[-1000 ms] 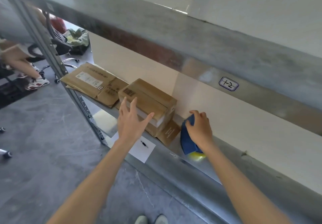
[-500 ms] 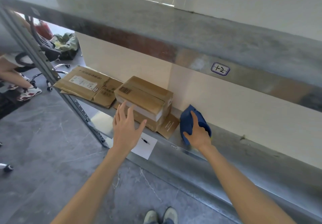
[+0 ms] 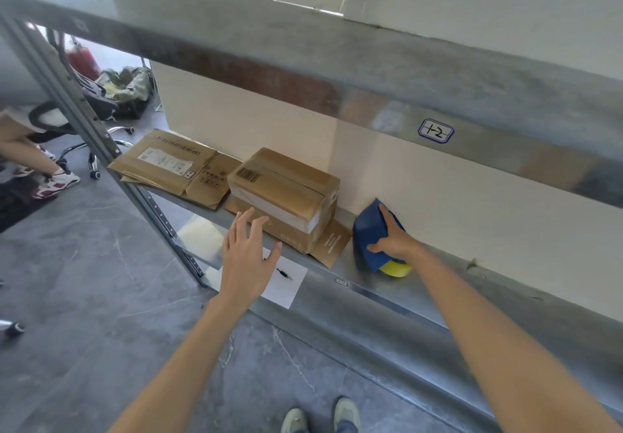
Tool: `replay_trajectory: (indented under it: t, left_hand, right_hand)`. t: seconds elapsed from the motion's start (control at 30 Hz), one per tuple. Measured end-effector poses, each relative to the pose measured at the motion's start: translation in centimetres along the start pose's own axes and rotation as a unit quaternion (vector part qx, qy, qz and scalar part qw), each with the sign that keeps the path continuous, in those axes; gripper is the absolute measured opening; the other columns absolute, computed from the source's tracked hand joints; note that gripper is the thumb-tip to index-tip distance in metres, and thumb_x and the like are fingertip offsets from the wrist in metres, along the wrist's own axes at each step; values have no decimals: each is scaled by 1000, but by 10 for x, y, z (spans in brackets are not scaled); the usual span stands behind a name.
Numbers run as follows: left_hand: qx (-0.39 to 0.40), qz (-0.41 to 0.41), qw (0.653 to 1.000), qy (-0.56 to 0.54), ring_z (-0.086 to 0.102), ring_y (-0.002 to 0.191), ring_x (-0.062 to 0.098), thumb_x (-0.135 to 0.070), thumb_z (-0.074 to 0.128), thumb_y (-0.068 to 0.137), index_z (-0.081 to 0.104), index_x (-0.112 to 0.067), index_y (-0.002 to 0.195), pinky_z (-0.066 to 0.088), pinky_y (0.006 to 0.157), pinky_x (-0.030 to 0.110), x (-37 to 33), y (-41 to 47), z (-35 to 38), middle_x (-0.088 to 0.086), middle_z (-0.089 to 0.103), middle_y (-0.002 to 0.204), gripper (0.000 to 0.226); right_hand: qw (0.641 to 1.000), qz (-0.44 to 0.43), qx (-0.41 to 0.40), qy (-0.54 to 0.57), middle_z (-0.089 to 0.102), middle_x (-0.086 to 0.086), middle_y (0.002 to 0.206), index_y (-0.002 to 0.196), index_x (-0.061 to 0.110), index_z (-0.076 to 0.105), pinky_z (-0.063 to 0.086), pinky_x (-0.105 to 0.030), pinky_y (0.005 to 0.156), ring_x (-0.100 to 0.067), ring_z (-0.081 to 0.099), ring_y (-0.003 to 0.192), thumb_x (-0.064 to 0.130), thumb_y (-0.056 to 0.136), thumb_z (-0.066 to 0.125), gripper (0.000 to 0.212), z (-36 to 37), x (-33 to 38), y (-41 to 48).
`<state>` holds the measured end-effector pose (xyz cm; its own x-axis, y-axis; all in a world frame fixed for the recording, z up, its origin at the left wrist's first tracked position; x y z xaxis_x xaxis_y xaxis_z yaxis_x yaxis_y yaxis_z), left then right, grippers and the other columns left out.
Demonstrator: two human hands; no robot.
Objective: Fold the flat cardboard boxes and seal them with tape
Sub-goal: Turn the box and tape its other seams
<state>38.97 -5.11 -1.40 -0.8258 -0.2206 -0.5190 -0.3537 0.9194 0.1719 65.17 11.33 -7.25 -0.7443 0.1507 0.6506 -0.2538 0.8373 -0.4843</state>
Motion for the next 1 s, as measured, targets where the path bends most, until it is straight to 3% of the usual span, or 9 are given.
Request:
replay_trajectory:
  t: [0.07, 0.2, 0.33, 0.43, 0.7, 0.77, 0.83, 0.9, 1.0]
  left_hand:
    - [1, 0, 1000, 1, 23, 147, 32, -28, 62, 95, 50, -13, 135, 27, 115, 52, -3, 0, 1, 10, 32, 155, 44]
    - [-6, -7, 1000, -2, 21, 148, 30, -26, 62, 96, 51, -12, 134, 24, 117, 51, -10, 0, 2, 9, 33, 154, 42]
    - [-19, -9, 1000, -7, 21, 148, 31, -24, 61, 96, 53, -10, 130, 24, 118, 50, -23, 0, 4, 11, 38, 152, 38]
    - [-35, 2, 999, -10, 26, 146, 31, -20, 62, 96, 56, -8, 128, 27, 117, 49, -37, 2, 4, 11, 42, 149, 36]
    - [-62, 59, 993, -80, 55, 114, 16, -13, 62, 95, 63, -18, 124, 44, 92, 29, -75, 10, 2, -6, 61, 124, 30]
    - [-57, 61, 991, -106, 59, 110, 14, -14, 61, 96, 64, -18, 124, 46, 92, 27, -84, 16, 3, -7, 64, 119, 29]
    - [-49, 63, 988, -130, 61, 110, 17, -13, 59, 97, 65, -15, 124, 48, 95, 32, -92, 22, 5, -3, 65, 119, 28]
    - [-34, 68, 988, -131, 60, 112, 20, -13, 57, 99, 64, -14, 127, 48, 96, 38, -98, 28, 6, 0, 64, 121, 29]
    - [10, 84, 989, -120, 56, 119, 19, -14, 55, 100, 58, -17, 135, 46, 97, 36, -106, 30, 9, -1, 61, 129, 35]
  right_hand:
    - [1000, 1, 12, 10, 21, -4, 162, 158, 35, -3, 40, -38, 106, -32, 35, 139, 5, 85, 72, 109, -3, 0, 5]
    - [1000, -6, 21, 11, 14, -2, 164, 159, 29, 0, 34, -31, 98, -30, 27, 144, 1, 83, 74, 109, -7, 0, 13]
    - [999, -35, 22, 7, 16, -2, 164, 159, 26, 5, 30, -39, 115, -29, 25, 146, 3, 83, 74, 106, -12, -1, 15]
    - [996, -92, -2, 24, 27, -2, 161, 158, 26, 12, 35, -46, 114, -29, 35, 142, 20, 90, 72, 92, -16, 2, 8]
    - [963, -261, 10, -74, 36, 23, 148, 148, 52, 20, 48, -46, 99, -24, 49, 129, 27, 87, 75, 85, -59, 20, -37]
    - [950, -293, 31, -100, 36, 38, 138, 141, 64, 16, 51, -42, 91, -22, 55, 121, 29, 87, 74, 86, -64, 29, -51]
    - [938, -314, 49, -138, 53, 19, 134, 137, 71, 12, 55, -43, 80, -26, 65, 100, 31, 89, 71, 86, -64, 33, -57]
    - [917, -340, 65, -196, 67, -9, 108, 137, 73, 7, 53, -39, 65, -29, 66, 77, 33, 90, 67, 86, -59, 37, -63]
    - [885, -380, 77, -257, 60, 3, 75, 132, 77, -1, 40, -27, 58, -13, 58, 60, 34, 91, 63, 87, -52, 44, -74]
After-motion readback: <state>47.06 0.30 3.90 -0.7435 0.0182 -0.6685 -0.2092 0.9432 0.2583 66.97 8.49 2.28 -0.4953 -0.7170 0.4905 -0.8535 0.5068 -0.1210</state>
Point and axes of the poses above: each hand's wrist, its own y-axis towards the middle knuckle, its own z-axis out of the palm, x = y × z, the point moved 6 cm from there along y, towards the middle knuckle
